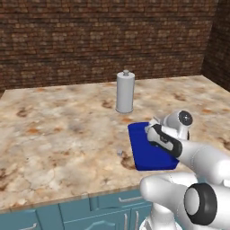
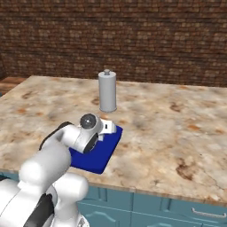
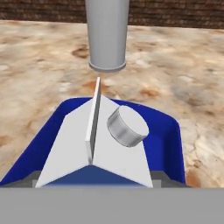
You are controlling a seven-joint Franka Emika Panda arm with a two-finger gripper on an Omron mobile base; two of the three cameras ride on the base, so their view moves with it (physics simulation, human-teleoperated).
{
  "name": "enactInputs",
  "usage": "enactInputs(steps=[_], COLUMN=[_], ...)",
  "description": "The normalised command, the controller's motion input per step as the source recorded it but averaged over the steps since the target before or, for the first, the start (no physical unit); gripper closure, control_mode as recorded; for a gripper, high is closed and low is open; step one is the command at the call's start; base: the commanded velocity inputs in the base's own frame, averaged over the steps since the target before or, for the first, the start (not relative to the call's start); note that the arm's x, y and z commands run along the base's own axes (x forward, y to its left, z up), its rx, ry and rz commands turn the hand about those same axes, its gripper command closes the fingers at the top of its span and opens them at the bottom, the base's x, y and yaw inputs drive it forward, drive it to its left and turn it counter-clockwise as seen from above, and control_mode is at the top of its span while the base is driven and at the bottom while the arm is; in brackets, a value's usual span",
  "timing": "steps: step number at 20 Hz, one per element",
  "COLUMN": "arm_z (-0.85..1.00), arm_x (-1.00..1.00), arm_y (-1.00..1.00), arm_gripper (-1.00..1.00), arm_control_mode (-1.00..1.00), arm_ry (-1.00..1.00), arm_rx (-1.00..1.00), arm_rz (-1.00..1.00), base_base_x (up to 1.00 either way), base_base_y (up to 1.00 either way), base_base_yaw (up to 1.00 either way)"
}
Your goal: Take out the milk from the fridge and place it on the tray on the counter. Then take the sugar cube near the tray and place it in the tray.
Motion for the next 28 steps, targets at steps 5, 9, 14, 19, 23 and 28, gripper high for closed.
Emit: enactInputs(steps=[5, 9, 14, 19, 23, 28], arm_z=[-0.34, -0.34, -0.24, -0.16, -0.18, -0.23], arm_x=[0.06, 0.04, 0.17, 0.38, 0.48, 0.28], arm_y=[-0.01, 0.0, -0.02, -0.1, -0.1, -0.08], arm_gripper=[1.0, 1.0, 1.0, 1.0, 1.0, 1.0], arm_control_mode=[-1.0, -1.0, -1.0, -1.0, -1.0, -1.0], arm_ry=[0.04, 0.0, -0.03, -0.01, 0.0, 0.0], arm_rx=[0.0, 0.0, 0.0, 0.0, 0.0, 0.0], arm_rz=[0.0, 0.0, 0.0, 0.0, 0.0, 0.0], base_base_x=[0.0, 0.0, 0.0, 0.0, 0.0, 0.0], base_base_y=[0.0, 0.0, 0.0, 0.0, 0.0, 0.0], base_base_yaw=[0.0, 0.0, 0.0, 0.0, 0.0, 0.0])
